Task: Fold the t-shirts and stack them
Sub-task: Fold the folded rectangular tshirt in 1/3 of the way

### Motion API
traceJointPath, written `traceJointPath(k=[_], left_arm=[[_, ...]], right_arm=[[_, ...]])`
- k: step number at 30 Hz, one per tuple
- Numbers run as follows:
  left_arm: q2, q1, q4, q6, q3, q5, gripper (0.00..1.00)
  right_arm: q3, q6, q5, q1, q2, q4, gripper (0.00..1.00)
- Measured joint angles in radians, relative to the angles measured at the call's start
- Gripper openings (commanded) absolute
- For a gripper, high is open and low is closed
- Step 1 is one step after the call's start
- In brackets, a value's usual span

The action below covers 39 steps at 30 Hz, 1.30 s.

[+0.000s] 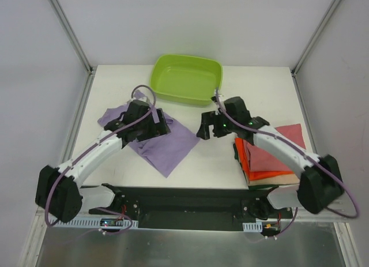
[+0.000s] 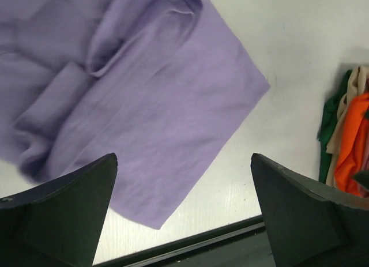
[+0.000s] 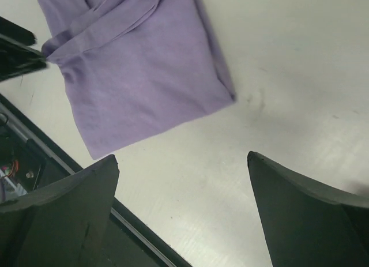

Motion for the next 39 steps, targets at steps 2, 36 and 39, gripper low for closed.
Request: traceJointPath(k=[2, 36, 39], left_arm=[[0.104, -0.044, 0.047, 0.016, 0.032, 0.036, 0.99], [0.627, 0.116, 0.031, 0.196, 0.443, -0.327, 0.99], [0.543, 0.102, 0.017, 0.195, 0.366, -0.306, 0.99]], right_arm=[[-0.083, -0.001, 0.055, -0.029, -0.152, 0.006, 0.96], [-0.364, -0.029, 0.555, -0.076, -0.536, -0.132, 0.96], [-0.368, 0.002, 0.566, -0.081, -0.534, -0.127, 0.96]])
